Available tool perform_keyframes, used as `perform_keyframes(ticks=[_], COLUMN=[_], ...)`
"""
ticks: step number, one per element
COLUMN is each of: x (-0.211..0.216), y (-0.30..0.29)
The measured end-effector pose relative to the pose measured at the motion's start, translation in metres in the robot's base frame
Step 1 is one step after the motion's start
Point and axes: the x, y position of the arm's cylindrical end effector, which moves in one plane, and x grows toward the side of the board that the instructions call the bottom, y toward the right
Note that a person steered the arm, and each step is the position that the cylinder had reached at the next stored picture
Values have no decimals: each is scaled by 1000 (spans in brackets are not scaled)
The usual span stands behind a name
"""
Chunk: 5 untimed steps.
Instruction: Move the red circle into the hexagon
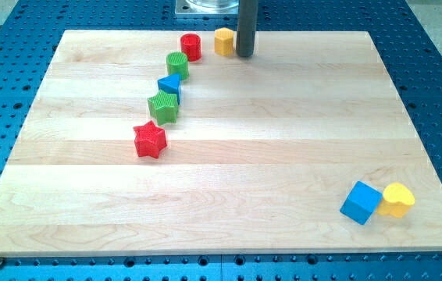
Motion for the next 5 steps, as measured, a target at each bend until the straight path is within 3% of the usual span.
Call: perform_keyframes(ticks=[2, 3, 4, 5], x=[-18, 4, 27, 9], y=[-71, -12, -55, -64])
